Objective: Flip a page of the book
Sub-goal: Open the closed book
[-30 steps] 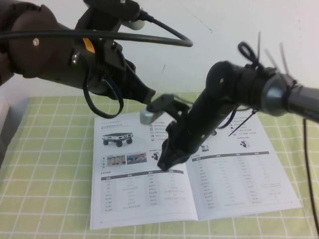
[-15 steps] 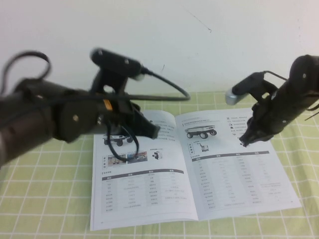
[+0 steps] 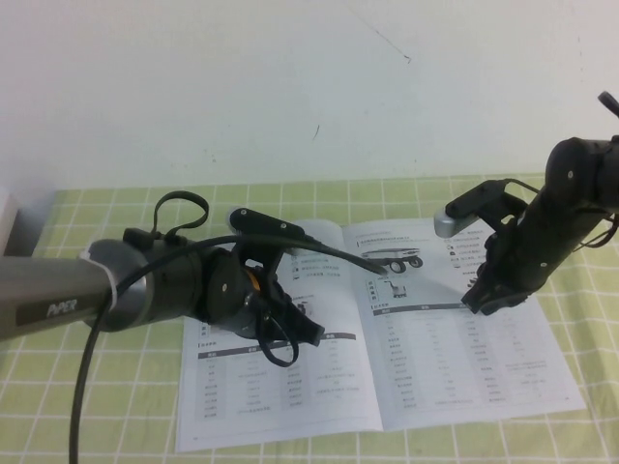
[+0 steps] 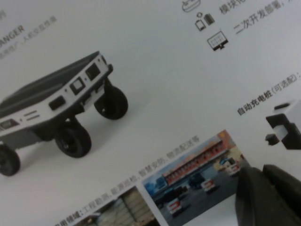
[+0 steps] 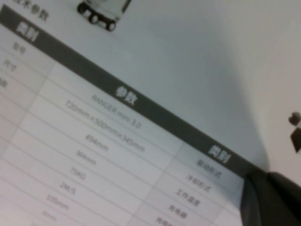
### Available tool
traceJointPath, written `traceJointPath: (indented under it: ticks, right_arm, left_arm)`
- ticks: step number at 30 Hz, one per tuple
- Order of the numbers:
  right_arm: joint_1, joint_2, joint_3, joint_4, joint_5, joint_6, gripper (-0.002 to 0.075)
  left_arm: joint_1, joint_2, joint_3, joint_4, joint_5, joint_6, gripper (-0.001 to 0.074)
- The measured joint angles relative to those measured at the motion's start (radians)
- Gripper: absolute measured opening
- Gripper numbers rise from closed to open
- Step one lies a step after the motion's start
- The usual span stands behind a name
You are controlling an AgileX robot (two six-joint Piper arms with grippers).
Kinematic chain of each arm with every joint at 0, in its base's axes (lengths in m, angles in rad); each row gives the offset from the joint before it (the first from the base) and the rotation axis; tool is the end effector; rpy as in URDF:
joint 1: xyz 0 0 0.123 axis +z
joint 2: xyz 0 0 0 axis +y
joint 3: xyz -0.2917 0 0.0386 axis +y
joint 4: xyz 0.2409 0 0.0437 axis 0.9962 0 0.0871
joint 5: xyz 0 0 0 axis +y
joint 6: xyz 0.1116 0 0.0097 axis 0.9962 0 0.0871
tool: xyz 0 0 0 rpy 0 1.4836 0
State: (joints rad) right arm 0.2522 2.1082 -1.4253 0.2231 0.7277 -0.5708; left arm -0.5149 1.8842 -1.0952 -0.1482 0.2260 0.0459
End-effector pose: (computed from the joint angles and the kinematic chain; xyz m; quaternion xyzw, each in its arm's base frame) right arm 0.4078 0.1221 0.1286 -0.3272 0.9332 0.0632 0.1343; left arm 0.3417 -0.1976 0.1590 0.2011 0.9267 -0.1107 0.2975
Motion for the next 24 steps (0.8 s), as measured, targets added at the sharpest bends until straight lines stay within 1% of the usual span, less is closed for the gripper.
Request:
traceJointPath:
  ticks: [5, 14, 18, 21, 24]
  right_arm:
    - [0.0, -0.019, 0.033, 0.004, 0.017, 0.016, 0.0008]
    - [0.0, -0.11, 0.177, 0.015, -0.017, 0.022, 0.0008]
    - [0.0, -0.167, 0.19, 0.023, -0.019, 0.02, 0.0008]
    - [0.0, -0.246, 0.191, 0.073, -0.035, -0.025, 0.0008]
    - [0.0, -0.352, 0.215, 0.187, -0.067, -0.106, 0.0008]
  left_arm:
    - [0.0, 0.015, 0.0, -0.006, 0.035, 0.002, -0.0004]
    - [0.0, 0.015, 0.0, -0.063, 0.068, 0.012, -0.0004]
    - [0.002, -0.018, 0.0, -0.085, 0.085, 0.029, -0.0004]
    - [0.002, -0.089, 0.0, -0.087, 0.095, 0.035, -0.0004]
    - [0.002, -0.2, 0.0, -0.084, 0.096, 0.038, -0.0004]
